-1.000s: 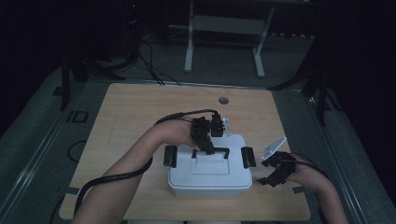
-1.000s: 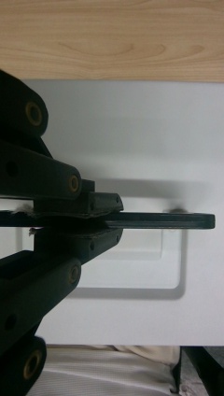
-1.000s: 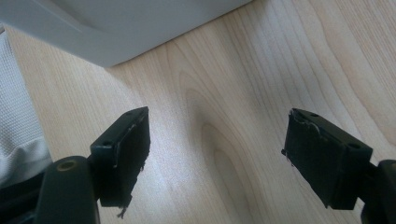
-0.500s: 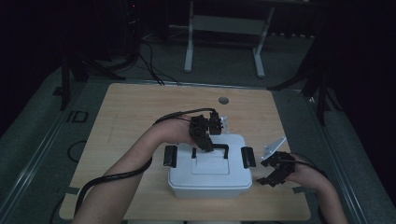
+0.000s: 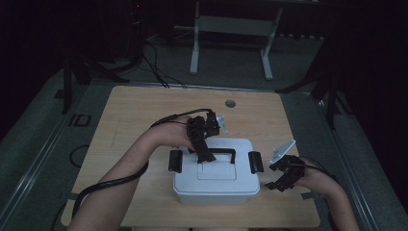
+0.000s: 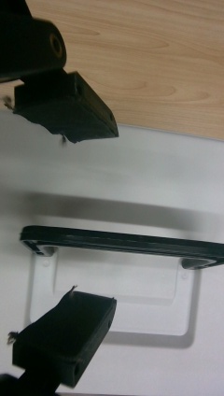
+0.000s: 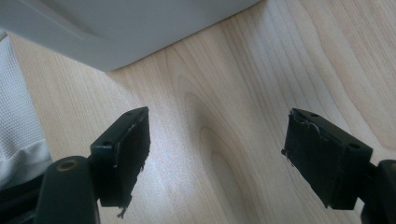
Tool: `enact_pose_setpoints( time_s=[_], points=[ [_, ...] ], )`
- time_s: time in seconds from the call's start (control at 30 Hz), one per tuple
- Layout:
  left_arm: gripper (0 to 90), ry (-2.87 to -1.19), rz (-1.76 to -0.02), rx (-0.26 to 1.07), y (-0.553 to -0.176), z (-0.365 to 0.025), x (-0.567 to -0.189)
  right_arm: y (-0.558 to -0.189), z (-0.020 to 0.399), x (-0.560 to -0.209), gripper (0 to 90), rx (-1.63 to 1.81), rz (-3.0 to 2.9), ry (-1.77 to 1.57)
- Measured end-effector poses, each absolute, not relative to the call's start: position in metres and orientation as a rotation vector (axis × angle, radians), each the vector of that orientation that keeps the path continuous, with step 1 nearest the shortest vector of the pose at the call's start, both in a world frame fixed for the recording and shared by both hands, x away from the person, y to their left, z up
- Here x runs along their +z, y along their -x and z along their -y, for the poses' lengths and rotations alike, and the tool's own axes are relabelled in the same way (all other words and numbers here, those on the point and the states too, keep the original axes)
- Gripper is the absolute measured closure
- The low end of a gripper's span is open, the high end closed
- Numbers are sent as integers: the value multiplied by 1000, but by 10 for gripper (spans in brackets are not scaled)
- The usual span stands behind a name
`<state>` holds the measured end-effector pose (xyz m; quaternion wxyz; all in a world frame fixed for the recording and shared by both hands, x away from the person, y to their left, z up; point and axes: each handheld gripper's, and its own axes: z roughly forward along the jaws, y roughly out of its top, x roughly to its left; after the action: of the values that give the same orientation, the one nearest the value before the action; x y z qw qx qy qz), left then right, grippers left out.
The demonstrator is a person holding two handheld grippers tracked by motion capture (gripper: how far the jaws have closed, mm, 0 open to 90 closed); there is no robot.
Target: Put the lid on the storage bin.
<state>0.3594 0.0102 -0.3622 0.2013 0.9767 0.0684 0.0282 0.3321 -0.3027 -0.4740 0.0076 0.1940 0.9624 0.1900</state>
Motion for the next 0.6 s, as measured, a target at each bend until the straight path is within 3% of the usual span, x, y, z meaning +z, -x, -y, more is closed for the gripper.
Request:
enact_pose_setpoints(
  time_s=[0.6],
  points=[
    [145, -2562, -299, 133, -359, -72, -368, -333, 305, -474, 216, 600, -2990, -626]
  ],
)
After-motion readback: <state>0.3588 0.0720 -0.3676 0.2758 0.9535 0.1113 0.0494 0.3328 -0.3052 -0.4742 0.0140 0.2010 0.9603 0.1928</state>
